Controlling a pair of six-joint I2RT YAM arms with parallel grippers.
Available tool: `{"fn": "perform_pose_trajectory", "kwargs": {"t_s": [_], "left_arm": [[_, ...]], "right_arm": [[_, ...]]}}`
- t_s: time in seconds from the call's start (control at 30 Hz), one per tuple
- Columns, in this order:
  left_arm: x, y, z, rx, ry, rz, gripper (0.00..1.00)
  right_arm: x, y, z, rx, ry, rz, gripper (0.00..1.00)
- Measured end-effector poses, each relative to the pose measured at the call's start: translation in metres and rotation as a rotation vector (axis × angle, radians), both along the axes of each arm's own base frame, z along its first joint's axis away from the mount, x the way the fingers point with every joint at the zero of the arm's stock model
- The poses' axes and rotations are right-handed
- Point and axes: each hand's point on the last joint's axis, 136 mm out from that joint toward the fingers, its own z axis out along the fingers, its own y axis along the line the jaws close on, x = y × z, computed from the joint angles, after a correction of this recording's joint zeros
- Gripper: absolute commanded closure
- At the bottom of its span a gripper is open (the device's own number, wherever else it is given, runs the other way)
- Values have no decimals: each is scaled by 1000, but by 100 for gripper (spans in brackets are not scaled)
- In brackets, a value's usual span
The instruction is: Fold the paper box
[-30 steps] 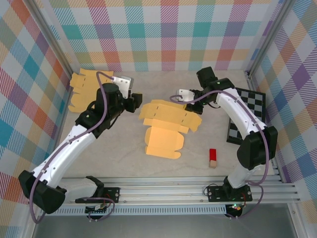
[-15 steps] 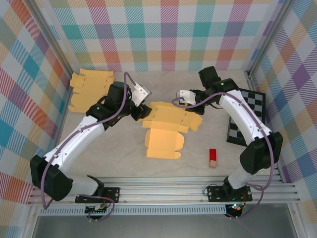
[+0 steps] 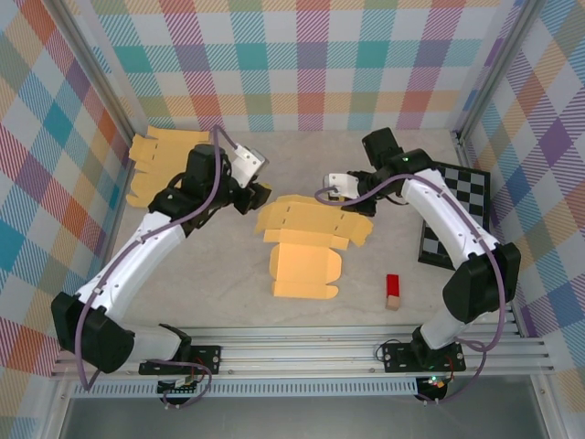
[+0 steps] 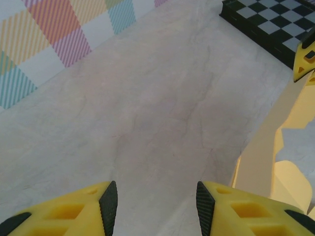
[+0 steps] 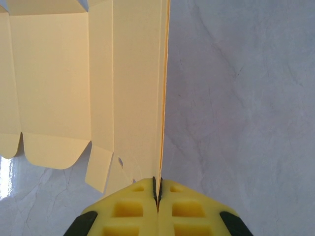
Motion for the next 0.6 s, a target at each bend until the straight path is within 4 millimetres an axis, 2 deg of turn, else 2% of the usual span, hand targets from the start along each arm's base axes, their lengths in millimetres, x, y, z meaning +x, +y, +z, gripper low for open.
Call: {"fn": "perform_pose_trajectory", "kwargs": {"t_s": [0.1,0.2,0.43,0.6], "left_arm": [[6,-7,-14,5,45,-21,51],[1,-15,-21,2,81,-54,51],[-17,-41,-6,-30,85,-154,51],[-29,-55,-11,-32,116,-213,52]], "right_arm": [[-1,0,1,2,-8,3,100],[-3,-1,3,0,-16,1,100],[-2,-3,3,-12,-25,-7,100],[-2,-3,3,-16,-26,-5,100]]}}
